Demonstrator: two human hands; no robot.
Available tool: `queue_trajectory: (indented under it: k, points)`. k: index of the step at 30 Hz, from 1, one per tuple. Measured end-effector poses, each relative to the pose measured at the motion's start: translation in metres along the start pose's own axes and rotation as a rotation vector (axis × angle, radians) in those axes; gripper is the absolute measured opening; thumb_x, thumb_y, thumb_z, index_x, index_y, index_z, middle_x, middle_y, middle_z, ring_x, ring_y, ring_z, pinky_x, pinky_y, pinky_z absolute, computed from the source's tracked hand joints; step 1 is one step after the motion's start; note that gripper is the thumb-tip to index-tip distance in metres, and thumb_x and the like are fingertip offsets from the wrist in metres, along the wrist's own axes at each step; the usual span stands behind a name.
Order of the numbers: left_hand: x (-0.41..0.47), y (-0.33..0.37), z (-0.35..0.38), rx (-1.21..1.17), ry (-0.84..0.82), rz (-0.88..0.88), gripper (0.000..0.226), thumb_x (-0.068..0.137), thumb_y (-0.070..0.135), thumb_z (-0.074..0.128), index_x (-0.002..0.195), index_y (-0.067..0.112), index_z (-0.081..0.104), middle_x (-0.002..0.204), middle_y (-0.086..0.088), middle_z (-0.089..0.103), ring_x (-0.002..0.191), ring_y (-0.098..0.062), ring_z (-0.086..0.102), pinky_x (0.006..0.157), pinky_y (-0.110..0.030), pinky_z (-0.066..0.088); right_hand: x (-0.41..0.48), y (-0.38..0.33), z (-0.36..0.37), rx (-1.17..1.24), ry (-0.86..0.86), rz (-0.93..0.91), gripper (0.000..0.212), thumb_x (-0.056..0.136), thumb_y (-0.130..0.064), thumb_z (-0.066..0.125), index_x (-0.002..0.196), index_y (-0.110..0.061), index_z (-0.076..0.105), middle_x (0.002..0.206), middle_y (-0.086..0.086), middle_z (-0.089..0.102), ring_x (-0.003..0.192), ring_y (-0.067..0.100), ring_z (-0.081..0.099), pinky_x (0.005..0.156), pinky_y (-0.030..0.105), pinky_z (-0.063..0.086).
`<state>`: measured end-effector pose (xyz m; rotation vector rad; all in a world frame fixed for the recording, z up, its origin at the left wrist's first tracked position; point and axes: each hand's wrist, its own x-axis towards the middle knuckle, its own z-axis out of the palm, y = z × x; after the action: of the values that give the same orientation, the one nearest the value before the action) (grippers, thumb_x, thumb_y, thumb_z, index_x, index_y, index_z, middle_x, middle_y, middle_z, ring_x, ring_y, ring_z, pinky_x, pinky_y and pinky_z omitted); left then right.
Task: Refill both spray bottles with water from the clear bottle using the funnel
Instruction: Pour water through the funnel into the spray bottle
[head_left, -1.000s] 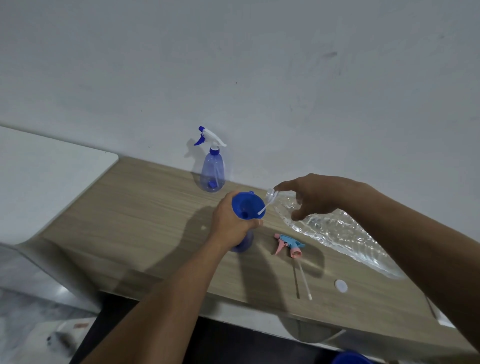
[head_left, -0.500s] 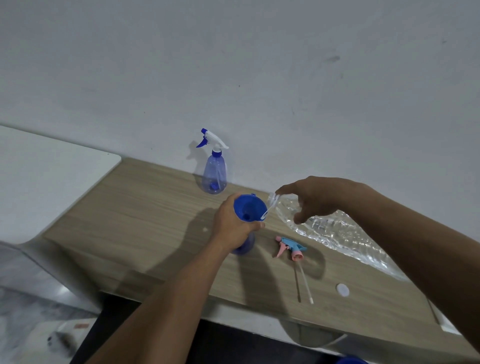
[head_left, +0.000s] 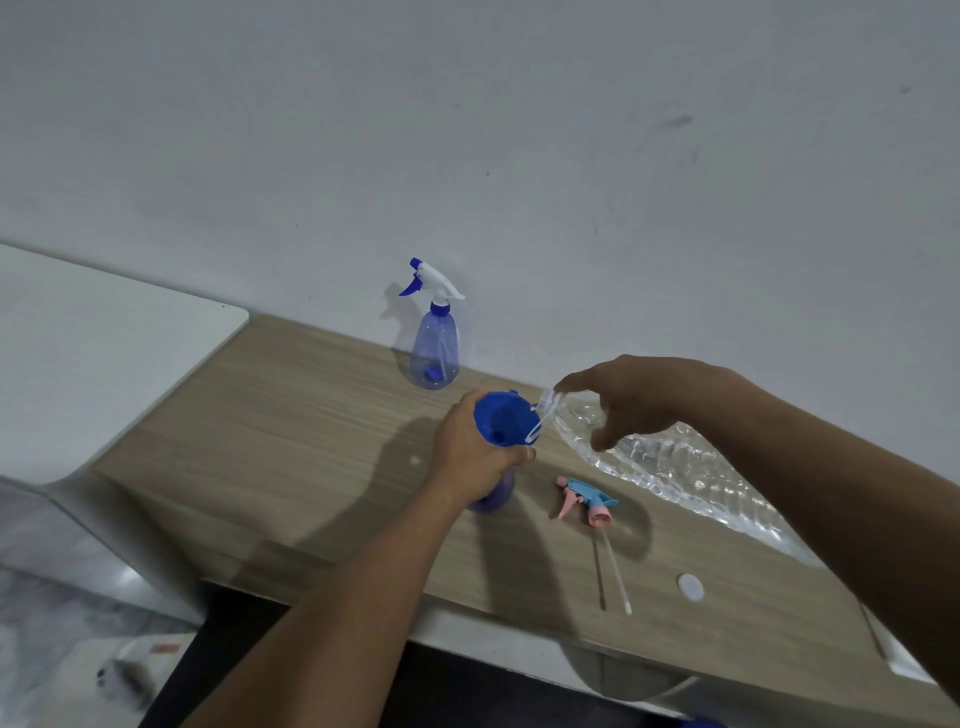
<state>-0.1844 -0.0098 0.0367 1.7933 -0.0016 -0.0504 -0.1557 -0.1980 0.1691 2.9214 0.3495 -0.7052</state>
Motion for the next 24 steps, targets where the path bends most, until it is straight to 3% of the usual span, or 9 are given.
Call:
queue_trajectory:
  k: [4, 9, 24]
  points:
    - [0.0012, -0.002, 0.0004, 0.01, -0.001, 0.004, 0.068, 0.057, 0.021, 0.093, 0.112, 0.038, 0.058, 0.112, 0.015, 0.064, 0.101, -0.006, 0.06, 0.072, -0.011, 0.042, 0.0, -0.0015, -0.0013, 0.006, 0.004, 0.005, 0.082, 0.087, -0.037, 0.077, 0.153, -0.044, 0.031, 0.101, -0.013, 0.045, 0.099, 0.013, 0.048, 0.085, 0.031, 0.041]
    - [0.0014, -0.0023, 0.0013, 0.005, 0.005, -0.009, 0.072, 0.057, 0.022, 0.093, 0.119, 0.035, 0.058, 0.116, 0.014, 0.063, 0.105, -0.009, 0.059, 0.072, -0.011, 0.042, -0.0053, -0.003, -0.0035, -0.006, -0.013, 0.003, 0.08, 0.088, -0.034, 0.076, 0.154, -0.043, 0.03, 0.137, -0.004, 0.056, 0.101, 0.012, 0.045, 0.086, 0.03, 0.039]
    - [-0.0006, 0.0015, 0.0007, -0.028, -0.006, -0.015, 0.069, 0.058, 0.017, 0.093, 0.11, 0.041, 0.054, 0.112, 0.016, 0.062, 0.1, -0.004, 0.058, 0.069, -0.008, 0.04, -0.0031, -0.0048, -0.0025, -0.005, -0.03, 0.009, 0.082, 0.087, -0.034, 0.078, 0.154, -0.043, 0.031, 0.141, -0.003, 0.055, 0.105, 0.012, 0.048, 0.088, 0.03, 0.041]
